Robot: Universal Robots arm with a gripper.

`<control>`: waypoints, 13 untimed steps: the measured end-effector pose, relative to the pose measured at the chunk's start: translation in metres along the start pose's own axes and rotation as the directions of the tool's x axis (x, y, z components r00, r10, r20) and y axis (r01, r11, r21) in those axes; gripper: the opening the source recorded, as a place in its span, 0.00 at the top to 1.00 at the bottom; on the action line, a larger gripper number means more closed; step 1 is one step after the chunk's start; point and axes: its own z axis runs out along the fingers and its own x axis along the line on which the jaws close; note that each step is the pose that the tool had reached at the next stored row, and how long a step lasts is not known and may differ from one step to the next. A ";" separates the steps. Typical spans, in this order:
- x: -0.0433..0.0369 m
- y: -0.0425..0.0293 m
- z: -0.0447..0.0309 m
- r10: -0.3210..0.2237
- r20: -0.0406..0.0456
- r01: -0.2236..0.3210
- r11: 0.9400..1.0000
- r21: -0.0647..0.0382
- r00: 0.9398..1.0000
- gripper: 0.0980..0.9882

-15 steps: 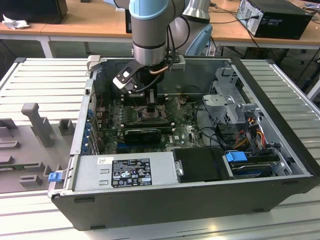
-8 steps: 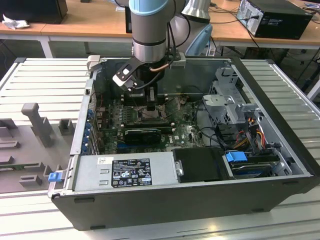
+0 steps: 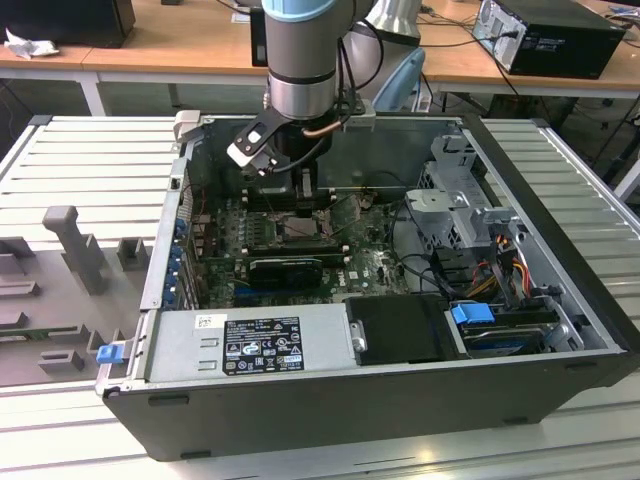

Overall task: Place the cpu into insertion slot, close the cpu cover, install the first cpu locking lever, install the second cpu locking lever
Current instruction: 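Close the cpu cover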

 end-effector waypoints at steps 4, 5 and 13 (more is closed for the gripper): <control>0.0000 0.0107 0.0007 0.000 0.000 0.000 1.000 0.003 1.000 0.99; 0.0000 0.0109 -0.0018 0.000 0.000 0.000 1.000 0.003 1.000 0.99; 0.0001 0.0194 -0.0139 0.000 0.001 0.000 1.000 0.004 1.000 0.99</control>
